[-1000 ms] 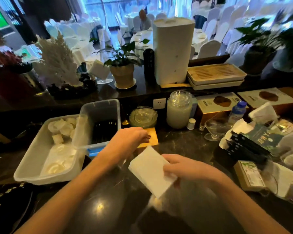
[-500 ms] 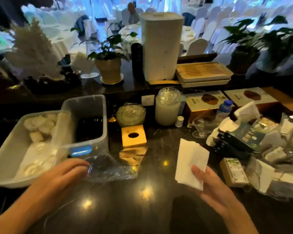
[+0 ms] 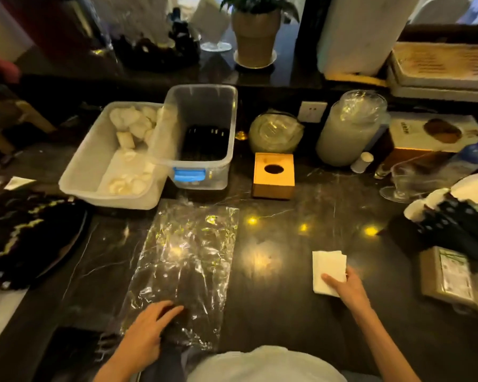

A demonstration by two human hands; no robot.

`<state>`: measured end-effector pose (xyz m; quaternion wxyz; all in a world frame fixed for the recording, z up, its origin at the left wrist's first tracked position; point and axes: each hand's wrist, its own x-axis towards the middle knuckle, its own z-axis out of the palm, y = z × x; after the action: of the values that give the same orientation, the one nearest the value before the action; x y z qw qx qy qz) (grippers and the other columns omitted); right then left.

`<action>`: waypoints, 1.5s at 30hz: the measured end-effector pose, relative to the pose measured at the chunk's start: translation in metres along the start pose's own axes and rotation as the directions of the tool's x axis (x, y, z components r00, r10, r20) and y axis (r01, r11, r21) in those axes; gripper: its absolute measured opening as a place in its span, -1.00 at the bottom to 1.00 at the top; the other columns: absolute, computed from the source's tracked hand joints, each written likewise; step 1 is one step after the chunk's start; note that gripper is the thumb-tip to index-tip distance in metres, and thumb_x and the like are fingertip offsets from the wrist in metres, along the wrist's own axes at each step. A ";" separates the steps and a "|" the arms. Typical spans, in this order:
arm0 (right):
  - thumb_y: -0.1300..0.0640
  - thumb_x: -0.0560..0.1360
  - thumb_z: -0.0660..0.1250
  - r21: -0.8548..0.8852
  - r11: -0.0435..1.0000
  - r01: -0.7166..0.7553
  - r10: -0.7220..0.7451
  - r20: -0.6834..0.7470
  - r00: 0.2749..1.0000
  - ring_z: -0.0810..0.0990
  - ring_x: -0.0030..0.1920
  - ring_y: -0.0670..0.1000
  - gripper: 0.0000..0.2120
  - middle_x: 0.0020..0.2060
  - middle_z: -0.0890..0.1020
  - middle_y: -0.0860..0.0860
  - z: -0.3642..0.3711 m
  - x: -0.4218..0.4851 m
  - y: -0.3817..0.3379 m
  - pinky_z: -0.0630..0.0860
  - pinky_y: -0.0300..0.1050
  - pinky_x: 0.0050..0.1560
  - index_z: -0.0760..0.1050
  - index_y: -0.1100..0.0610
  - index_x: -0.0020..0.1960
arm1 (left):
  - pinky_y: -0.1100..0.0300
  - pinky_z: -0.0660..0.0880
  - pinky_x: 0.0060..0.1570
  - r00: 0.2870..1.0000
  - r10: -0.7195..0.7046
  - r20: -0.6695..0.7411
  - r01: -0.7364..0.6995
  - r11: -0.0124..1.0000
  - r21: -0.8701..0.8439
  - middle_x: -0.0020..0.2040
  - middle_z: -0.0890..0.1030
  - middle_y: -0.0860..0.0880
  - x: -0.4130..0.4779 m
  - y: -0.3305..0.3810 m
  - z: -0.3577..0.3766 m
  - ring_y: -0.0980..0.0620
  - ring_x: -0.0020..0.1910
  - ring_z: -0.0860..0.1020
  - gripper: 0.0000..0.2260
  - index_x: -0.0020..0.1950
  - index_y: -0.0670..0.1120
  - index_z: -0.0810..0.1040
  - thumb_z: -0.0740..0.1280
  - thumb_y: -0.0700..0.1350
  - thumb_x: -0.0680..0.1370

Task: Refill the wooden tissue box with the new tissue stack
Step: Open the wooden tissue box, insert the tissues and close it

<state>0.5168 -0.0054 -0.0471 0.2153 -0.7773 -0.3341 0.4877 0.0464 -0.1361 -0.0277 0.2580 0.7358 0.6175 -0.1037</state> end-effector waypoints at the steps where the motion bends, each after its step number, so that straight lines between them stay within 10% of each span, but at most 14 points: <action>1: 0.19 0.44 0.47 -0.043 0.999 0.018 -0.019 -0.019 1.000 0.57 0.10 0.18 -0.50 0.20 0.58 0.24 0.003 0.001 0.000 0.50 0.03 0.05 0.40 0.27 0.30 | 0.13 0.31 0.39 0.999 -0.041 0.019 0.041 0.999 -0.025 0.44 0.34 -0.02 0.000 -0.001 0.004 -0.07 0.41 0.36 -0.27 0.48 0.12 0.31 0.37 -0.20 0.33; 7: -0.08 0.44 0.42 -0.350 0.935 0.053 -0.126 -0.188 0.974 0.40 0.30 0.23 -0.38 0.28 0.46 0.22 0.007 -0.008 0.005 0.41 0.14 0.23 0.34 0.16 0.39 | -0.28 0.22 0.38 0.996 0.022 -0.092 -0.030 0.996 -0.080 0.43 0.33 -0.11 0.032 0.006 -0.005 -0.25 0.43 0.29 -0.32 0.44 0.12 0.34 0.25 -0.17 0.31; 10: -0.07 0.46 0.41 -0.335 0.939 0.071 -0.148 -0.210 0.966 0.33 0.34 0.24 -0.33 0.33 0.41 0.23 0.009 -0.011 0.006 0.35 0.15 0.30 0.26 0.13 0.46 | -0.36 -0.16 0.43 0.993 -0.017 -0.114 0.014 1.000 -0.028 0.59 0.03 -0.06 0.064 0.012 -0.022 -0.17 0.56 -0.04 -0.43 0.55 0.16 0.10 -0.05 0.27 0.55; 13: -0.07 0.49 0.37 -0.424 0.902 0.080 -0.179 -0.198 0.964 0.35 0.31 0.26 -0.32 0.33 0.41 0.23 0.011 -0.011 0.006 0.34 0.12 0.27 0.19 0.10 0.50 | -0.37 -0.25 0.39 0.994 -0.106 -0.034 0.107 0.994 0.010 0.57 -0.23 0.01 0.086 0.007 -0.023 -0.11 0.56 -0.21 -0.18 0.55 0.15 -0.12 -0.35 0.48 0.35; 18: -0.12 0.49 0.34 -0.445 0.894 0.051 -0.135 -0.160 0.978 0.37 0.28 0.28 -0.32 0.30 0.38 0.24 0.011 -0.014 0.006 0.37 0.15 0.25 0.15 0.03 0.50 | -0.47 -0.17 0.39 0.960 -0.280 0.012 0.280 0.960 0.023 0.61 -0.12 -0.07 0.093 0.009 -0.023 -0.15 0.57 -0.18 -0.33 0.57 0.15 -0.01 0.18 0.20 0.51; 22: -0.16 0.53 0.27 -0.502 0.864 0.041 -0.170 -0.214 0.962 0.32 0.35 0.27 -0.33 0.37 0.38 0.23 0.003 -0.008 -0.017 0.31 0.16 0.32 0.17 0.10 0.52 | -0.34 0.17 0.40 0.950 -0.130 -0.283 0.105 0.989 -0.101 0.40 0.37 -0.19 0.125 0.053 -0.060 -0.20 0.43 0.28 -0.57 0.37 -0.11 0.38 0.22 -0.05 0.52; 26: -0.12 0.58 0.20 -0.275 0.903 0.329 -0.369 -0.109 0.923 0.34 0.41 0.13 -0.47 0.40 0.44 0.12 0.008 0.031 -0.104 0.28 -0.03 0.32 0.30 0.11 0.47 | 0.16 0.40 0.18 0.922 -0.160 -0.353 -0.075 0.821 -0.566 0.21 0.56 -0.11 0.206 0.120 -0.131 -0.05 0.21 0.51 -0.75 0.29 -0.10 0.47 0.15 -0.15 0.64; 30: -0.12 0.62 0.12 0.030 0.943 0.332 -0.333 0.041 0.942 0.29 0.47 0.02 -0.47 0.50 0.32 0.04 0.041 0.083 -0.199 0.23 -0.23 0.27 0.23 0.08 0.52 | 0.06 0.25 0.41 0.938 -0.271 -0.217 -0.006 0.611 -0.792 0.46 0.37 -0.18 0.303 0.155 -0.180 -0.12 0.44 0.35 -0.59 0.50 -0.17 0.25 0.10 -0.08 0.67; 36: 0.01 0.67 0.01 0.171 0.935 0.310 -0.331 0.115 0.936 0.37 0.41 0.10 -0.54 0.44 0.39 0.13 0.087 0.132 -0.245 0.26 0.05 0.45 0.19 0.17 0.52 | -0.08 0.33 0.39 0.969 -0.241 -0.056 0.056 0.434 -0.899 0.39 0.46 -0.22 0.378 0.161 -0.190 -0.17 0.39 0.41 -0.62 0.44 -0.16 0.34 0.05 -0.04 0.68; 42: 0.02 0.67 0.01 0.241 0.900 0.363 -0.389 0.070 0.918 0.48 0.03 -0.31 -0.59 0.11 0.47 -0.19 0.099 0.146 -0.229 0.38 -0.58 -0.05 0.19 0.07 0.50 | 0.20 0.51 0.11 0.969 -0.204 -0.140 -0.083 0.265 -0.961 0.23 0.59 -0.11 0.384 0.161 -0.166 -0.02 0.22 0.55 -0.67 0.32 -0.10 0.47 0.05 -0.03 0.68; 45: 0.01 0.67 0.01 0.262 0.899 0.352 -0.379 0.062 0.923 0.50 0.14 -0.16 -0.58 0.18 0.48 -0.10 0.100 0.147 -0.228 0.41 -0.33 0.14 0.20 0.06 0.51 | 0.07 0.46 0.28 0.969 -0.183 -0.165 -0.106 0.295 -0.950 0.27 0.56 -0.13 0.386 0.159 -0.161 -0.03 0.26 0.52 -0.65 0.36 -0.11 0.44 0.00 -0.04 0.70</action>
<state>0.4004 0.2586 -0.0298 0.3787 -0.6395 -0.4226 0.5187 0.2559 0.2592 -0.0330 0.5638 0.4299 0.6021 0.3672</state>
